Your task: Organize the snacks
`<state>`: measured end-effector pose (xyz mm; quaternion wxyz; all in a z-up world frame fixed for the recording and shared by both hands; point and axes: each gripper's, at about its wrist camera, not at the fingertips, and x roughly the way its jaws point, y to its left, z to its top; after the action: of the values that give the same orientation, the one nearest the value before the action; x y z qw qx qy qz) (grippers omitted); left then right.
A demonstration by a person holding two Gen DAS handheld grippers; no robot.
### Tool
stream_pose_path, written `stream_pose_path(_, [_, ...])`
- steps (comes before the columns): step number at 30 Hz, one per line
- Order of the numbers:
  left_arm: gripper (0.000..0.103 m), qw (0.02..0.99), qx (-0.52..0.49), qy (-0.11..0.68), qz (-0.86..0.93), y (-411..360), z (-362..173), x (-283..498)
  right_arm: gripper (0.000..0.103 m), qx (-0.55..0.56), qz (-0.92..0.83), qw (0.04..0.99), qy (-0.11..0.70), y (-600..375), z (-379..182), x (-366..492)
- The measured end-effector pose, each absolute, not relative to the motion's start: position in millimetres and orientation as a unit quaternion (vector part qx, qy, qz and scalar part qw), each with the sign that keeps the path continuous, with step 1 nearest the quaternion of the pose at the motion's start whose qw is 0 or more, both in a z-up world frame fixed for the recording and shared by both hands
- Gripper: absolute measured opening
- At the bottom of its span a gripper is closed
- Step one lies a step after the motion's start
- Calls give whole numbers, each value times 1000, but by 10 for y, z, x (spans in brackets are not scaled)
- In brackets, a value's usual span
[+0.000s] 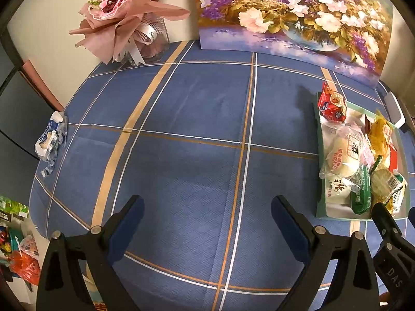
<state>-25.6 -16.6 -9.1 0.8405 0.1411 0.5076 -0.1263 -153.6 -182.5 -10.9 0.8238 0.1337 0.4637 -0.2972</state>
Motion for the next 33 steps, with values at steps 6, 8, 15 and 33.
stream_pose_path(6, [98,841,138,510,-121,-146,-97,-234,103,138,-298,823,464,-1853,-122,-1536])
stream_pose_path(8, [98,840,138,510,-120,-146,-104,-233,103,139,-298,823,464,-1862,-127,-1539])
stream_pose_path(15, [98,837,145,513,-119,-165,-143,-222,103,142,-299,822,463,-1876,-130,-1540])
stream_pose_path(33, [98,836,146,515,-119,-170,-165,-224,103,143,-300,822,463,-1903,-137,-1554])
